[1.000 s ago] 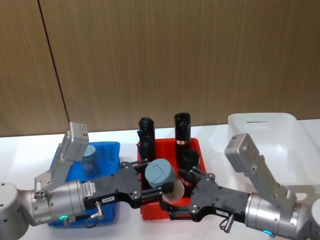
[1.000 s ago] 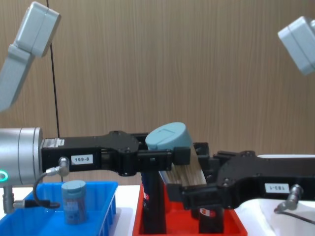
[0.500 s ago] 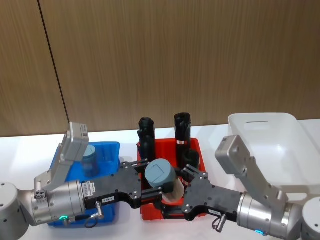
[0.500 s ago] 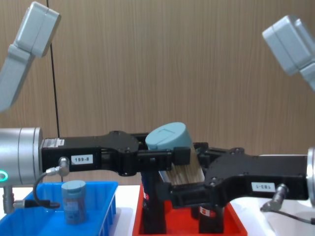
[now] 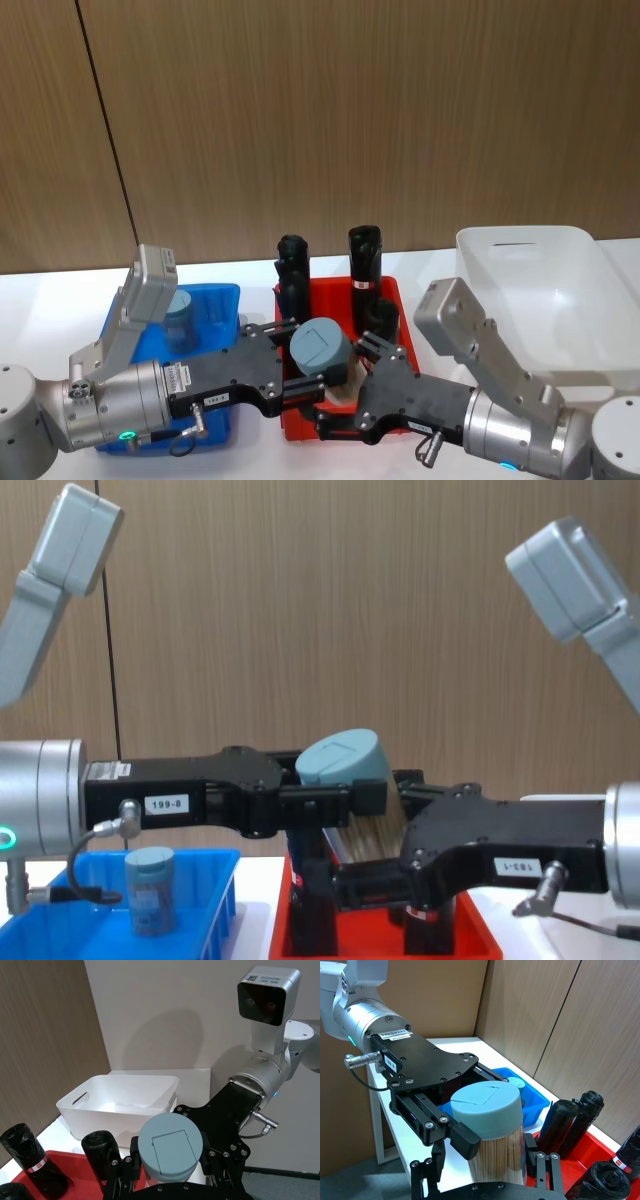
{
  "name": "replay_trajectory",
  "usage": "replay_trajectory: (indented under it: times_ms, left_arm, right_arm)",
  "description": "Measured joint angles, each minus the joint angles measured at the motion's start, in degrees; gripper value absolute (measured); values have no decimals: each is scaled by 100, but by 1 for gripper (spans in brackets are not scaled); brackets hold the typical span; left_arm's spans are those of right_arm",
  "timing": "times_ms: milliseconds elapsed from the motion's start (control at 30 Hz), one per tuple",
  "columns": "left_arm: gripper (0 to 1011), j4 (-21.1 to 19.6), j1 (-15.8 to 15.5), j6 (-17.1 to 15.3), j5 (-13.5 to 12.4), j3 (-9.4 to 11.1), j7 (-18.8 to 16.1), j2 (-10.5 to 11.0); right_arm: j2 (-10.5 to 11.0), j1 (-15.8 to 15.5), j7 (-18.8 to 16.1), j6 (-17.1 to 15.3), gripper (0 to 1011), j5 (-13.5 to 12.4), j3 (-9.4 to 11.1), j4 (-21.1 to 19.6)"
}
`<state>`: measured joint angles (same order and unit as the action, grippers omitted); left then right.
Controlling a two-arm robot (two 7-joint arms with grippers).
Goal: Pick the cotton swabs from the blue box and place them into the white box.
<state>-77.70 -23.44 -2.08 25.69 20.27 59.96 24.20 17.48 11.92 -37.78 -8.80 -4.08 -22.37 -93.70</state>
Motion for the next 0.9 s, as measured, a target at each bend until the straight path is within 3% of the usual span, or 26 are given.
replay_trajectory:
  times_ms: [133,233,300,400,900]
  left_arm:
    - [660,0,0,0,0,0,0,0]
    - [660,0,0,0,0,0,6,0]
    - [660,0,0,0,0,0,8,0]
    - [660,0,0,0,1,0,9,0]
    - [663,-1,0,15,16,0,4,0]
  right_arm:
    - [-1,14,11,12,917,46,-15,13]
    - [2,28,17,27,797,76,-25,26]
    - [3,34,17,35,789,77,-27,29]
    - [8,45,16,45,668,77,-28,36]
    - [47,70,7,121,641,-64,-27,47]
